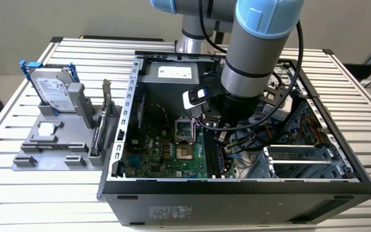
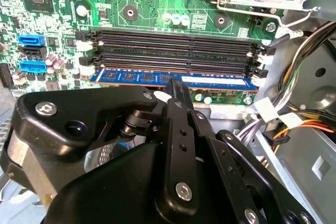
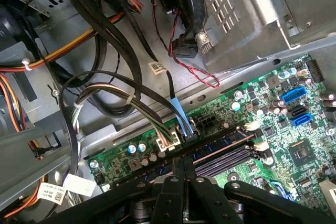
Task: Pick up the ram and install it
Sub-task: 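Press down the ram until it locks into place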
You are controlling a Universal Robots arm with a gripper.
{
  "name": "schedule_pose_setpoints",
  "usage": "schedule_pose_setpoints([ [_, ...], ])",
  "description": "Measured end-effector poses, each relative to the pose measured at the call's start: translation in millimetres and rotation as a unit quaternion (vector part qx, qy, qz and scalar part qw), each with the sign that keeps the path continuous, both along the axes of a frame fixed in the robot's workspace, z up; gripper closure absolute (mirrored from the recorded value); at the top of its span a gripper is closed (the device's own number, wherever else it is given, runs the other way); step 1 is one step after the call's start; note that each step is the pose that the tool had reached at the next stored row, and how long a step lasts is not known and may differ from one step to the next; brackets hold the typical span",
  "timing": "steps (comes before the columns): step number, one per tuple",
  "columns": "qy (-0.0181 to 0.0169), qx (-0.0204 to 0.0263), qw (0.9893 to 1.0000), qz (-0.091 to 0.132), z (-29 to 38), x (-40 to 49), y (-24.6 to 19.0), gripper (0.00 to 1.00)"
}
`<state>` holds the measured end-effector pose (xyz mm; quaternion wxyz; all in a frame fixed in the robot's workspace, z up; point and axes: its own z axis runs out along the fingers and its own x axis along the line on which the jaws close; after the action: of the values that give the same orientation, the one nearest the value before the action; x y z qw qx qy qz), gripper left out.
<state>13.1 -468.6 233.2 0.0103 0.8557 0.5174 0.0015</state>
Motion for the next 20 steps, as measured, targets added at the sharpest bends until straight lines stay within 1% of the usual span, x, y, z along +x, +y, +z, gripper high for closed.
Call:
schedule_pose_setpoints([
  [10,0.0,0.0,0.9999,0.013,-0.8,0.0,0.0,1.0],
  [20,0.0,0.0,0.9996,0.028,-2.3,0.0,0.0,1.0],
])
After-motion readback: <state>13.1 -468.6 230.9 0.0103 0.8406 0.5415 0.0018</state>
